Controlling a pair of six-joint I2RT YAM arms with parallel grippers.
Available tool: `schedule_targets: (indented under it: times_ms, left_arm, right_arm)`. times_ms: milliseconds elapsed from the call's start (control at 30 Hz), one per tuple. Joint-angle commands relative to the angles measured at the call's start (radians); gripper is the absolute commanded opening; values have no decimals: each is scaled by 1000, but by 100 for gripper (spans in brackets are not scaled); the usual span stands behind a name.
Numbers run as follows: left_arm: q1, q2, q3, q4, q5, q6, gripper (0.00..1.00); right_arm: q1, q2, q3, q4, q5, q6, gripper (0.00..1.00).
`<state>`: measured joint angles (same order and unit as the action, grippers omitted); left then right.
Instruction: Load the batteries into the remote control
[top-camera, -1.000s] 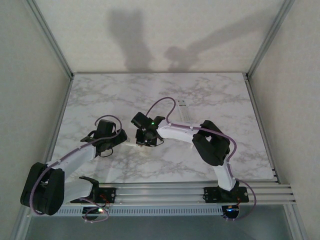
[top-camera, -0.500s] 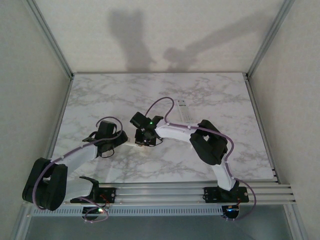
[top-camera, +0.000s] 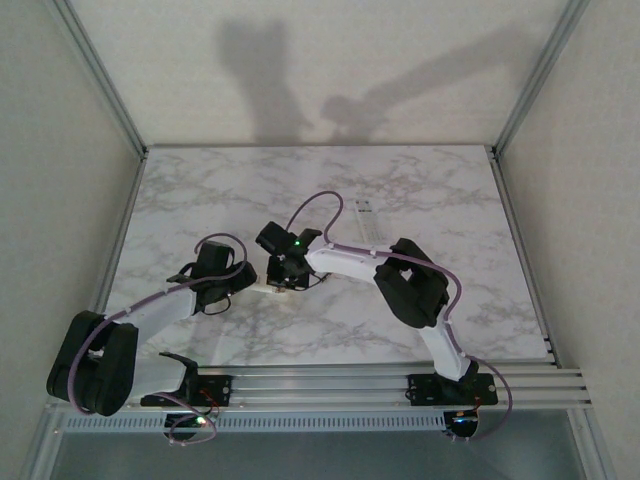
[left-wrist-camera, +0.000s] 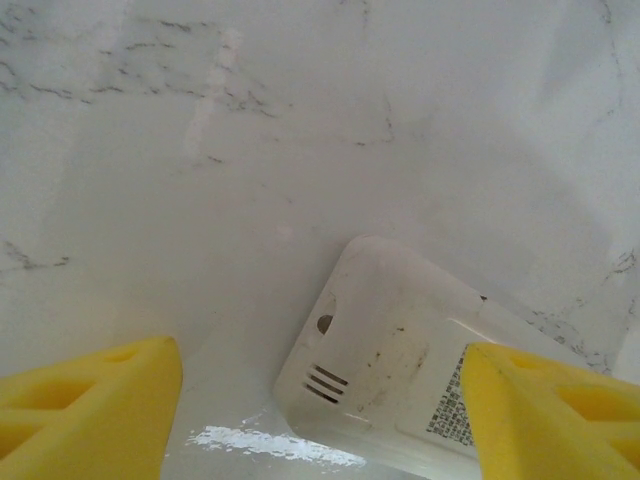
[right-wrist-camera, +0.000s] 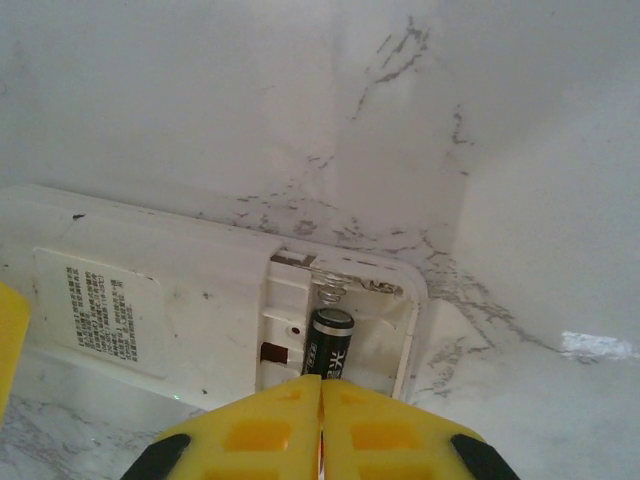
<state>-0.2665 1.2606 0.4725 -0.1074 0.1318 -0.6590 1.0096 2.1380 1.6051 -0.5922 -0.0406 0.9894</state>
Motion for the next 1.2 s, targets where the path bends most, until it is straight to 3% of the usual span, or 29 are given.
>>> schedule_targets:
  times_ms: [0, 267, 433, 667, 1000, 1167]
  left_arm:
    - [9, -3, -11, 0, -5, 1, 73]
    - [7, -9, -7, -10, -21, 2, 73]
    - [9, -16, -6, -22, -38, 7, 73]
    - [9, -30, -1, -35, -49, 7, 73]
    - [9, -35, 8, -40, -57, 9, 74]
    - [9, -32, 9, -42, -55, 9, 74]
  right_arm:
    - [4, 77, 4, -21, 103, -41, 9]
    - [8, 92, 1, -29, 137, -93, 9]
    - [9, 2, 0, 3, 58, -131, 15]
    - [11, -84, -20, -40, 99, -113, 17]
    - [20, -96, -127, 108, -81, 10, 25]
    - [21, -59, -107, 119, -83, 15, 24]
